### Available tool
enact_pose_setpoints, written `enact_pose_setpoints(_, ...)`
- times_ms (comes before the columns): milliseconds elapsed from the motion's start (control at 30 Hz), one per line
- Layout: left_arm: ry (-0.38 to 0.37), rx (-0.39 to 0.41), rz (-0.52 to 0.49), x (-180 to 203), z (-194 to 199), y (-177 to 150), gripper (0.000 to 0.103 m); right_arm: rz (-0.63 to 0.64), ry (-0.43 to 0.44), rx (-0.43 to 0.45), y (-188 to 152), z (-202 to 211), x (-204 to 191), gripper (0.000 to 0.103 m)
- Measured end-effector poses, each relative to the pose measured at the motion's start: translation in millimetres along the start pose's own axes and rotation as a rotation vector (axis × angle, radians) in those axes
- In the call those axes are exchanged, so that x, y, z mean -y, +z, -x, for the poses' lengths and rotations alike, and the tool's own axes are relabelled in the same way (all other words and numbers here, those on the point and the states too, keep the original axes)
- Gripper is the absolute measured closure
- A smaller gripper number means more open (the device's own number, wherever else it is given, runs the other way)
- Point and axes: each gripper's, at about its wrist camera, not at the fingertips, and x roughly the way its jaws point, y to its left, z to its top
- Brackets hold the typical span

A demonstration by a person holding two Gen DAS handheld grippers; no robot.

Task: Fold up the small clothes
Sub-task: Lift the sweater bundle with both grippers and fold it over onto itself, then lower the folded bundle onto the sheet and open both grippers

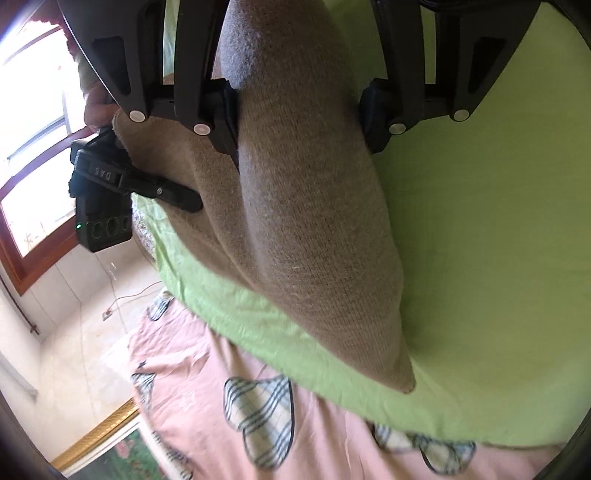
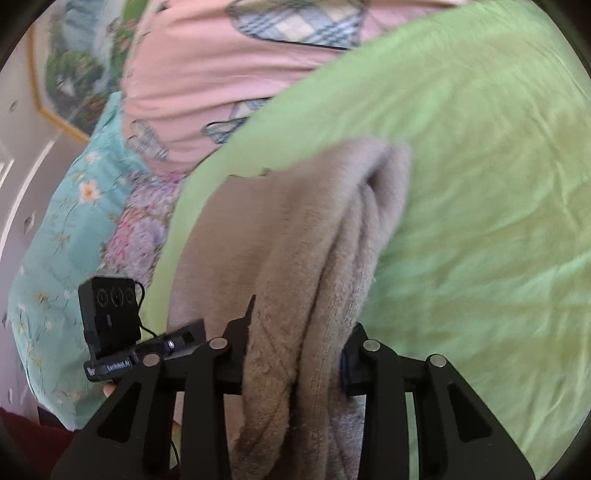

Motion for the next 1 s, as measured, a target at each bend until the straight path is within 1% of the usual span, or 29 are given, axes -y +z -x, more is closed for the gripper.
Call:
enact_pose_setpoints(67, 0.011, 0.014, -0.017, -6, 32, -7, 0.052, 0.016, 0.057, 0.011, -14, -3, -20, 0.068)
enact_pose_setpoints(167, 0.066, 0.025, -0.055, -15, 77, -22, 0.052, 0.037, 0.13, 0.02, -28, -19, -49, 0.068)
enact_pose_setpoints(233, 0.098, 0.03, -0.067, -24, 102, -35, 0.052, 0.053, 0.161, 0.014, -34, -32, -66, 0.068)
enact_pose_setpoints(300, 0.115, 0.026, -0.064, -38, 120, -47, 0.052, 0.056, 0.201, -0.006, -43, -50, -81, 0.068)
enact_pose_setpoints(367, 0.131, 0.018, -0.04, -56, 129, -61, 0.052, 0.059, 0.217, -0.041, -52, -69, -90, 0.068)
enact_pose_setpoints(467, 0.129, -0.01, 0.041, -89, 125, -82, 0.051, 0.069, 0.192, -0.099, -65, -93, -98, 0.068)
enact_pose_setpoints(533, 0.089, 0.012, 0.096, -103, 123, -92, 0.046, 0.077, 0.158, -0.114, -73, -103, -99, 0.068)
enact_pose_setpoints(567, 0.067, 0.019, 0.118, -108, 123, -95, 0.043, 0.067, 0.15, -0.115, -75, -104, -97, 0.068)
enact_pose_setpoints(633, 0.039, 0.03, 0.165, -114, 120, -97, 0.041, 0.056, 0.14, -0.117, -77, -104, -94, 0.068)
enact_pose_setpoints(700, 0.043, 0.03, 0.174, -114, 120, -98, 0.039, 0.033, 0.14, -0.122, -77, -106, -92, 0.064)
enact_pose_setpoints(733, 0.049, 0.026, 0.165, -111, 119, -97, 0.039, 0.02, 0.136, -0.127, -76, -105, -91, 0.06)
enact_pose_setpoints(767, 0.059, 0.02, 0.149, -110, 122, -96, 0.038, 0.019, 0.121, -0.125, -75, -102, -91, 0.06)
enact_pose_setpoints(833, 0.082, 0.008, 0.116, -108, 122, -86, 0.036, 0.039, 0.076, -0.1, -75, -94, -96, 0.056)
enact_pose_setpoints(900, 0.084, 0.0, 0.105, -108, 123, -78, 0.034, 0.064, 0.03, -0.066, -69, -82, -99, 0.052)
enact_pose_setpoints(1000, 0.068, 0.006, 0.131, -120, 125, -62, 0.03, 0.082, -0.014, -0.005, -53, -70, -100, 0.052)
